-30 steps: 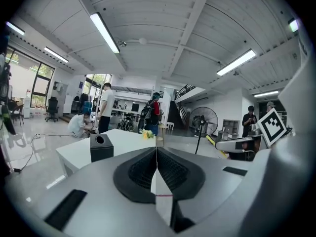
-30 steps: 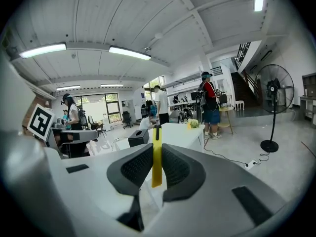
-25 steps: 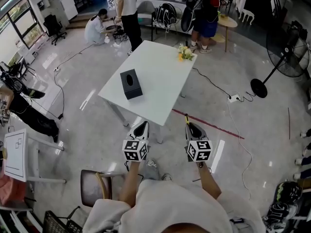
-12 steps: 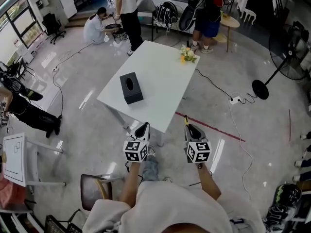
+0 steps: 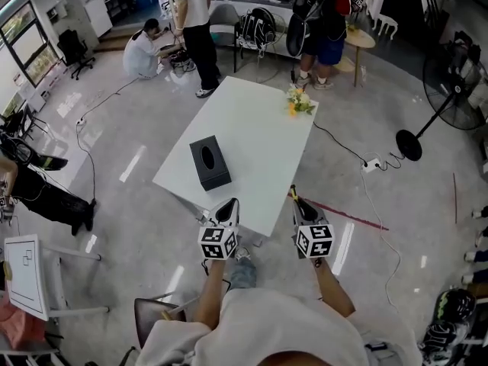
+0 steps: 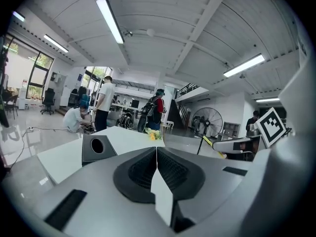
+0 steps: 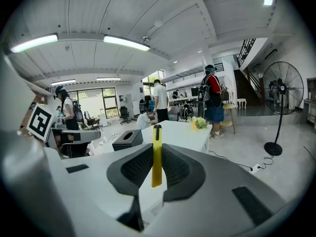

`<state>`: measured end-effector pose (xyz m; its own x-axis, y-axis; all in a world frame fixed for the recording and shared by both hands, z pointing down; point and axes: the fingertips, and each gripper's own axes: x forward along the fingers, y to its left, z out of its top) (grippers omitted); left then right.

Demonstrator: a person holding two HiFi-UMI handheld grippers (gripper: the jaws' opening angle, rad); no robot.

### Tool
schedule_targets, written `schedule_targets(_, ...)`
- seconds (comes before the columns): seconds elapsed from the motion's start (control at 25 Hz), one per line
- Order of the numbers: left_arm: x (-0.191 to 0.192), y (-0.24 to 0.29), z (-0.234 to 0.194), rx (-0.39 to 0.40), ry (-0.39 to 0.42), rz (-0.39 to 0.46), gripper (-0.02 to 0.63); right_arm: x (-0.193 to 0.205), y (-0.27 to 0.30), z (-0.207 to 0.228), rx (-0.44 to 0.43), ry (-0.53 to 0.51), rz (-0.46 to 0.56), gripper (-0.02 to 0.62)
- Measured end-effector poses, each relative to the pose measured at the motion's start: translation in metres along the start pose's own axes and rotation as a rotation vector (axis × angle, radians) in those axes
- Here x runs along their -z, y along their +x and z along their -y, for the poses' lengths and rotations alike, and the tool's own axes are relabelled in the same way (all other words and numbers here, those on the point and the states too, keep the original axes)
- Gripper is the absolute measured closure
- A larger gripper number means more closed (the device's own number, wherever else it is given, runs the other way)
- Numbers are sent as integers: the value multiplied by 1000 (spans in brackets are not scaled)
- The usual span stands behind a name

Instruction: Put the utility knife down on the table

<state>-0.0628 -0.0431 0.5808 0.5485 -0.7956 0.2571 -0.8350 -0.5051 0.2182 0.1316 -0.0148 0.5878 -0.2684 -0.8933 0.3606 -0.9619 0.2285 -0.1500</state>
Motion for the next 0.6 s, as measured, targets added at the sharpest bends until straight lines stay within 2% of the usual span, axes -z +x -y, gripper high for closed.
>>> schedule_targets(0.36,-34,51,-68,46,-4,-18,585,-45,78,-15,50,0,3,523)
schedule_targets(0.6,-55,91,-95,111,2,-25,586,-68,118,-17,88,-5,6,523)
